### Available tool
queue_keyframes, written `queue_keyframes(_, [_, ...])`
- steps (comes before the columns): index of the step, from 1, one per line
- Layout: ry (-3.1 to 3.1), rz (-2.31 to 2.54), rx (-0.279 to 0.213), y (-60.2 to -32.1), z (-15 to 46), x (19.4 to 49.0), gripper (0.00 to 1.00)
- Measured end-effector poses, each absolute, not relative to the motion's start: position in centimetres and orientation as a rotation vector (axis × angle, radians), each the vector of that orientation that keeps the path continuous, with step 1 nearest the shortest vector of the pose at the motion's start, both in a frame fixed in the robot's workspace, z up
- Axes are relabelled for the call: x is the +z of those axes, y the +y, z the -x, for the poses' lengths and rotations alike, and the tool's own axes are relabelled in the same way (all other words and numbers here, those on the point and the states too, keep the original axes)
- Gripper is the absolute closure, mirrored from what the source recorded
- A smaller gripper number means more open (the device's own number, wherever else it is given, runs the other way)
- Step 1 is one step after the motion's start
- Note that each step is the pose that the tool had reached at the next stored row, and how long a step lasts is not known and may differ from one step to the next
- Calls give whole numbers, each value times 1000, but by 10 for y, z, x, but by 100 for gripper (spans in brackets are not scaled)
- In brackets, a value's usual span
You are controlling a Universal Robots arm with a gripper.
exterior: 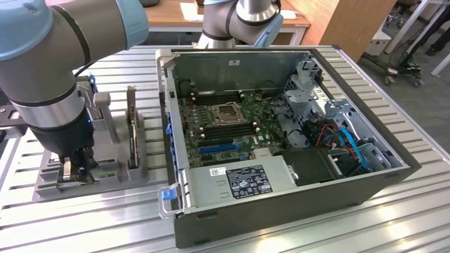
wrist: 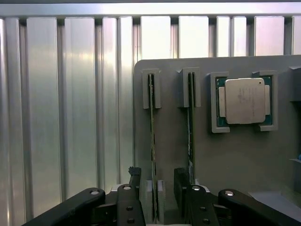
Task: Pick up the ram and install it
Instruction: 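Pick up the ram and move it above insertion slot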
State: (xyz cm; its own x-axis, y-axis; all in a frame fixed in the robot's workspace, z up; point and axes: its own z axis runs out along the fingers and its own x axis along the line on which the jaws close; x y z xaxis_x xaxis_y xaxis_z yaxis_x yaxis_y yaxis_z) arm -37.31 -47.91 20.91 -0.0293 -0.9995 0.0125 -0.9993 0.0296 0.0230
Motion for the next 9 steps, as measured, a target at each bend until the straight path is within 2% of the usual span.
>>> queue_keyframes(2, [-2236,-2171,-12,-479,373,209,60])
queue_keyframes(3, [-2236,-2171,-12,-479,373,209,67])
queue_keyframes(9, [-2234,-2174,-12,-479,373,209,67])
